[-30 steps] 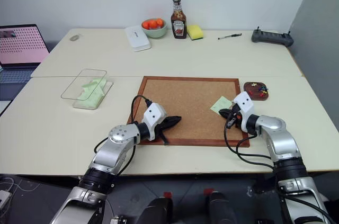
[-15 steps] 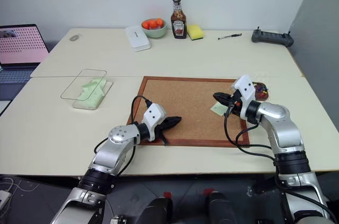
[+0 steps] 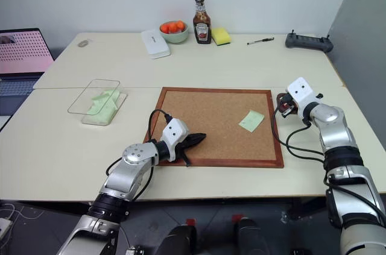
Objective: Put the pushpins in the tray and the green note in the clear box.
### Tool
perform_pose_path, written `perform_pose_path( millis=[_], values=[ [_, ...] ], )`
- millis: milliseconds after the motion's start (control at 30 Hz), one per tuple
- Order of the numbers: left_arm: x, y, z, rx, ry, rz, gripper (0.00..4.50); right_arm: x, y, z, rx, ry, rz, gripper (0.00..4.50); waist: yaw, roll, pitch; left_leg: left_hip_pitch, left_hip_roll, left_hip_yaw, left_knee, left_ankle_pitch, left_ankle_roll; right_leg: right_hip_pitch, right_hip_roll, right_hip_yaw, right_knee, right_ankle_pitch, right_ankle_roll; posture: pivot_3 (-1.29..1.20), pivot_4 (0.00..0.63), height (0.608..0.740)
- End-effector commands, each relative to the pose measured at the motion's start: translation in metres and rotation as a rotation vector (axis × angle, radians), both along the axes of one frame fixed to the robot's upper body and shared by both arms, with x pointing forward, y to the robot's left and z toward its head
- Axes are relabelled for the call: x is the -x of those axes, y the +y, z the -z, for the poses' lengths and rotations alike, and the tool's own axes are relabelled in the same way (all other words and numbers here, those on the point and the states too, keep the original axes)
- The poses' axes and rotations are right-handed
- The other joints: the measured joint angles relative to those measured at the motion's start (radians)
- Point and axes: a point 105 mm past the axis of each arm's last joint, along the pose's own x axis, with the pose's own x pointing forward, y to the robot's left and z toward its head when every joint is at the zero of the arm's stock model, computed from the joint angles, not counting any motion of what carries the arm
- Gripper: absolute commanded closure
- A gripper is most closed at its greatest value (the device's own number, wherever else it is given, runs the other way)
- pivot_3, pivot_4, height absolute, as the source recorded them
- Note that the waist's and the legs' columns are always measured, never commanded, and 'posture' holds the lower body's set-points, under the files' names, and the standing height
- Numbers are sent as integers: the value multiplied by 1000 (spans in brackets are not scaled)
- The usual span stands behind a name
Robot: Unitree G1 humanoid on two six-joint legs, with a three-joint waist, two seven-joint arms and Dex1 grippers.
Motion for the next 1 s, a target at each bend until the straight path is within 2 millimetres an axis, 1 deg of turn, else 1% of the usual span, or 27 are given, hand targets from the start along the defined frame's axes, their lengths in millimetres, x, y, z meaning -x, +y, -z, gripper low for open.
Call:
perform_pose_path(
  millis=[33,67,133,167,267,333,367,433,467,633,667,733,800,867,1000],
  values=[
    [14,-3,32,-58,115,24,4500,-7,-1,-9,50,-34,4,4467,0,0,0,0,0,0,0,0,0,0,0,0,0,0,0,0,150,740],
    [14,-3,32,-58,115,24,4500,-8,-1,-7,51,-30,8,4467,0,0,0,0,0,0,0,0,0,0,0,0,0,0,0,0,150,740],
    [15,-3,32,-57,116,23,4500,-9,-3,-5,58,-24,20,4032,0,0,0,0,0,0,0,0,0,0,0,0,0,0,0,0,150,740],
    [15,-3,32,-57,117,23,4500,-9,-4,-5,56,-23,22,3939,-1,0,0,0,0,0,0,0,0,0,0,0,0,0,0,0,150,740],
    [15,-3,33,-57,118,22,4500,-10,-4,-6,47,-29,26,3320,-1,0,0,0,0,0,0,0,0,0,0,0,0,0,0,0,150,740],
    [16,-3,33,-57,119,22,4500,-11,-5,-8,46,-39,31,3031,-1,0,0,0,0,0,0,0,0,0,0,0,0,0,0,0,150,740],
    [16,-3,33,-57,119,23,4500,-11,-5,-9,42,-45,34,2765,-1,0,0,0,0,0,0,0,0,0,0,0,0,0,0,0,150,740],
    [16,-4,33,-56,120,23,4500,-12,-6,-13,33,-55,36,2481,-1,0,0,0,0,0,0,0,0,0,0,0,0,0,0,0,150,740],
    [16,-4,33,-56,120,23,4500,-12,-5,-15,28,-62,36,2242,-1,0,0,0,0,0,0,0,0,0,0,0,0,0,0,0,150,740],
    [16,-5,33,-54,120,24,4500,-13,-6,-34,-23,-111,34,1152,-1,0,0,0,0,0,0,0,0,0,0,0,0,0,0,0,150,740],
    [16,-5,33,-53,120,24,4500,-13,-6,-38,-37,-118,26,902,-1,0,0,0,0,0,0,0,0,0,0,0,0,0,0,0,150,740],
    [15,-5,33,-53,121,23,4500,-9,3,-41,-97,-105,-35,526,-1,0,0,0,0,0,0,0,0,0,0,0,0,0,0,0,150,740],
    [16,-5,34,-53,123,23,4500,-2,16,-41,-148,-83,-114,526,-1,0,0,0,0,0,0,0,0,0,0,0,0,0,0,0,150,740],
    [15,-5,34,-53,124,23,4500,8,30,-36,-212,-37,-200,526,0,0,0,0,0,0,0,0,0,0,0,0,0,0,0,0,150,740],
    [15,-5,34,-54,124,24,4500,36,56,-22,-302,59,-346,526,2,1,0,0,0,-1,0,0,0,1,0,-1,0,0,0,0,150,740]
  ],
)
